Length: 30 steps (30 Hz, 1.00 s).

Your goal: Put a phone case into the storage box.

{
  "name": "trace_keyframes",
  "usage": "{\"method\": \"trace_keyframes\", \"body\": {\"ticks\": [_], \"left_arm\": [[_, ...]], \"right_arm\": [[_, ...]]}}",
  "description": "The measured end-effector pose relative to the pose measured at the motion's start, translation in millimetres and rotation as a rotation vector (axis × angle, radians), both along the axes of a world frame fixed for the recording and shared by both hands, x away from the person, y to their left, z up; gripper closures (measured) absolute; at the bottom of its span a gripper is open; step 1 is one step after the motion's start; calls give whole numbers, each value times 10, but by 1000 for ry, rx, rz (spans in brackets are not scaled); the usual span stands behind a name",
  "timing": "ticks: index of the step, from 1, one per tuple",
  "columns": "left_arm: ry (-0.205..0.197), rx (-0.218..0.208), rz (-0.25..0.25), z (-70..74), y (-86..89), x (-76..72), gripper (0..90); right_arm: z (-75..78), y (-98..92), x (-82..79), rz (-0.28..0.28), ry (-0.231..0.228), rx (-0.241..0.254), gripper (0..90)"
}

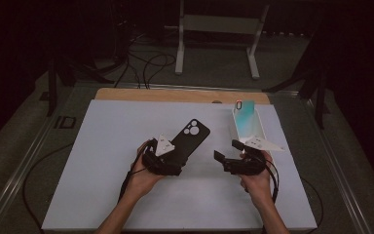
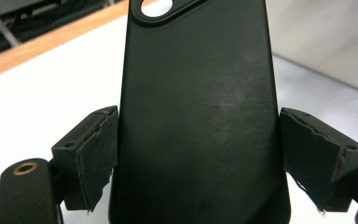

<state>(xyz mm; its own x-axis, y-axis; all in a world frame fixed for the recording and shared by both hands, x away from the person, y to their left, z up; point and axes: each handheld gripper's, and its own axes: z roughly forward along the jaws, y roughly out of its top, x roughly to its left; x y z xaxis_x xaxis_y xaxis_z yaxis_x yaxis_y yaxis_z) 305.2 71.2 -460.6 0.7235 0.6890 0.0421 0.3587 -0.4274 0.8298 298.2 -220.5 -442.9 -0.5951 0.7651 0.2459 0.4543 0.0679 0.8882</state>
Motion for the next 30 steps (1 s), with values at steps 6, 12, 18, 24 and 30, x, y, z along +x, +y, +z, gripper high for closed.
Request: {"method": "trace_keyframes", "body": {"ticks": [6,12,18,24,30], "left_arm": [[-31,-21,-21,21,-9,-87,155],[-70,-62,-37,38,-23,-157,155],[-109,-97,-50,80,-31,-206,153],[-105,-106,-49,66,-64,-225,153],[-113,-87,-58,43,-159,-255,154]], "right_arm": [[65,203,73,46,3,-6,108],[153,374,115,92,20,2,178],[183,472,171,123,75,37,435],[217,540,183,133,108,82,561],[213,634,181,176,118,82,703]]}}
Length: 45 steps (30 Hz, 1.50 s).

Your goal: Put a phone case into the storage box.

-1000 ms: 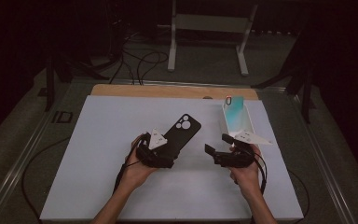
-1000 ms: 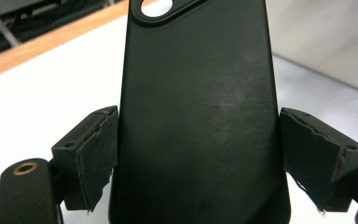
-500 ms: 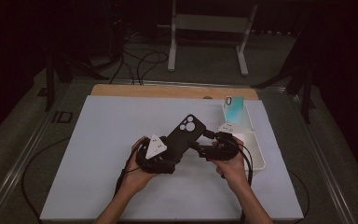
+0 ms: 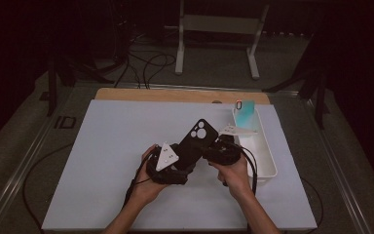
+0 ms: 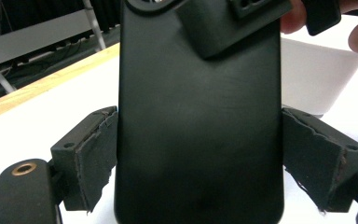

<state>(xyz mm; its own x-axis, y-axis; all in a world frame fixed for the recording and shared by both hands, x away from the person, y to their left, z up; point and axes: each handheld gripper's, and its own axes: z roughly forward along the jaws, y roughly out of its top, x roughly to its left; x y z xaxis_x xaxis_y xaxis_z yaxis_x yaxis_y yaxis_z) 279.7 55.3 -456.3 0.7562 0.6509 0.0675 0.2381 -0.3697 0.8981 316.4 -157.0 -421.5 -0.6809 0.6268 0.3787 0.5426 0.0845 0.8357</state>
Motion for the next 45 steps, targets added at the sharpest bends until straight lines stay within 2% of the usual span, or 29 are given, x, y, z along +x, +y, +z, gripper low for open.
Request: {"method": "trace_keyframes", "body": {"ticks": [2,4,5,7,9,10,14,18,20,25,27,30,34,35,36,37,39,41,43,44,45], "left_arm": [[5,5,-8,-8,-12,0,154],[-1,22,-6,-10,-22,-9,154],[9,29,-7,-7,-31,-7,150],[1,48,11,-13,-53,-18,141],[32,55,8,-14,-55,3,130],[36,58,7,-17,-52,7,132],[61,34,-12,-15,-23,20,116],[113,-24,-54,9,47,61,97],[139,-37,-69,13,70,79,81],[196,-53,-98,-5,121,131,46],[205,-61,-101,-10,129,138,41],[244,-83,-137,-22,149,159,32],[265,-84,-181,-33,138,157,20],[260,-77,-189,-34,136,154,28],[262,-77,-211,-36,127,142,70],[262,-77,-211,-36,127,142,88],[266,-83,-238,-39,115,128,114],[267,-69,-264,-40,105,115,205],[269,-67,-277,-41,105,111,236],[265,-62,-286,-40,106,106,289],[264,-58,-290,-40,102,102,289]], "right_arm": [[9,17,-14,17,0,14,790],[14,27,-23,37,9,25,821],[11,25,-23,46,18,34,835],[-2,29,-29,55,28,39,855],[-7,37,-35,60,25,44,862],[-10,45,-39,64,21,43,865],[3,55,-57,72,8,36,869],[22,46,-68,85,-9,27,870],[27,42,-72,88,-20,21,870],[37,38,-91,113,-35,15,869],[38,35,-95,113,-43,13,868],[45,27,-120,129,-51,15,868],[51,36,-160,184,-71,7,868],[54,43,-174,210,-86,3,868],[66,64,-209,262,-105,5,868],[66,64,-209,262,-105,5,868],[81,89,-240,298,-121,0,868],[81,113,-252,331,-136,-19,867],[78,114,-252,337,-134,-28,867],[66,106,-238,349,-135,-30,867],[66,106,-238,349,-135,-30,867]]}}
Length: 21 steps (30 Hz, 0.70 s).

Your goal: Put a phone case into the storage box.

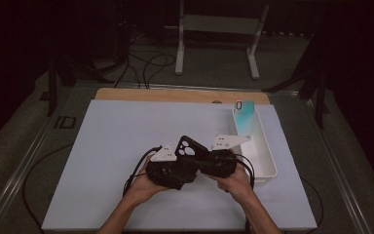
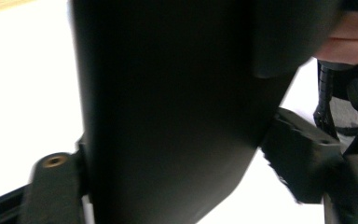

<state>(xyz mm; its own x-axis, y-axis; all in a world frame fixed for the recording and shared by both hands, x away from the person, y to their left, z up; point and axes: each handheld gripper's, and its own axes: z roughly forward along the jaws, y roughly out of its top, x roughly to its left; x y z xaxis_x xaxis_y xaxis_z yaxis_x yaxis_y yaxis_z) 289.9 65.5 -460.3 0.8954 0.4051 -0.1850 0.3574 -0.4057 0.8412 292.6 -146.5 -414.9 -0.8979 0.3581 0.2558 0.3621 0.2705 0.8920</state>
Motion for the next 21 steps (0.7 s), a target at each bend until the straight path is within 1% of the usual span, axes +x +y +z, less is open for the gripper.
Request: {"method": "trace_keyframes", "body": {"ticks": [3,5,6,8,10,13,14,15,16,17,18,21], "left_arm": [[8,3,-6,-6,7,12,310],[15,-2,-11,-10,13,19,322],[20,-3,-14,-11,14,20,323],[21,-2,-17,-11,13,15,327],[31,-10,-26,-15,14,16,330],[42,-24,-31,-22,9,20,327],[47,-27,-28,-25,8,26,322],[51,-22,-17,-26,9,29,300],[55,-22,-10,-29,10,36,258],[62,-27,-8,-33,12,40,242],[62,-28,-4,-34,13,39,236],[55,-25,1,-34,15,37,223]], "right_arm": [[-1,-3,8,-3,2,-10,864],[-7,-10,26,-2,-8,-13,860],[-8,-11,32,-8,1,-12,859],[-16,-28,54,-3,7,-14,855],[-21,-37,62,4,20,-9,855],[-16,-43,53,20,18,-5,857],[-14,-45,50,30,14,-6,858],[-12,-40,38,33,10,-4,858],[-8,-39,31,39,5,-2,858],[-3,-38,24,44,-1,-4,858],[-2,-36,22,48,-9,-1,858],[-1,-35,23,48,-11,0,858]]}}
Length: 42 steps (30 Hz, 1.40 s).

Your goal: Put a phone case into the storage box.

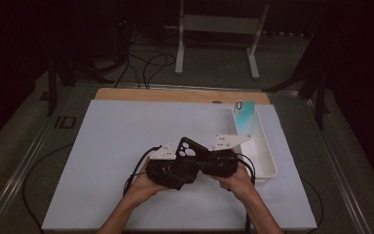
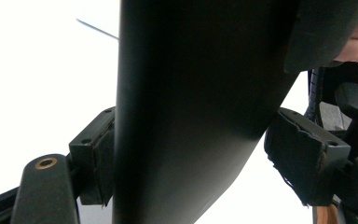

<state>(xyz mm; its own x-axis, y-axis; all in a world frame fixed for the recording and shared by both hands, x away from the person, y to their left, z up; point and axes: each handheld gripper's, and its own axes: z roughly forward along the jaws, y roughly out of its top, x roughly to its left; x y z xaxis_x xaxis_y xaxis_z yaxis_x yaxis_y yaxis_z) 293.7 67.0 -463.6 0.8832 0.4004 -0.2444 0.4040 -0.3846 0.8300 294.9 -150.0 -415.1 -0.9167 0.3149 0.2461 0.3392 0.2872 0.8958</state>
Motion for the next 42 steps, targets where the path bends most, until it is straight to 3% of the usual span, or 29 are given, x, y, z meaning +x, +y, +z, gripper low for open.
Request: {"method": "trace_keyframes", "body": {"ticks": [11,19,25,30,34,35,42], "left_arm": [[9,-19,-43,12,25,-4,266],[1,-18,-68,-2,44,-10,485],[-11,7,-56,-29,45,-3,680],[-24,2,-56,-37,44,-4,825],[-40,5,-62,-40,25,-16,842],[-41,3,-59,-39,21,-18,846],[-62,-3,0,-16,56,-12,854]], "right_arm": [[-6,-6,8,-17,-17,-36,859],[-8,-32,9,-29,-41,-61,846],[-30,-56,39,-58,-59,-98,664],[-38,-58,55,-72,-58,-104,508],[-37,-25,51,-73,-55,-124,429],[-39,-2,49,-93,-61,-130,359],[-38,28,45,-167,-76,-165,240]]}}
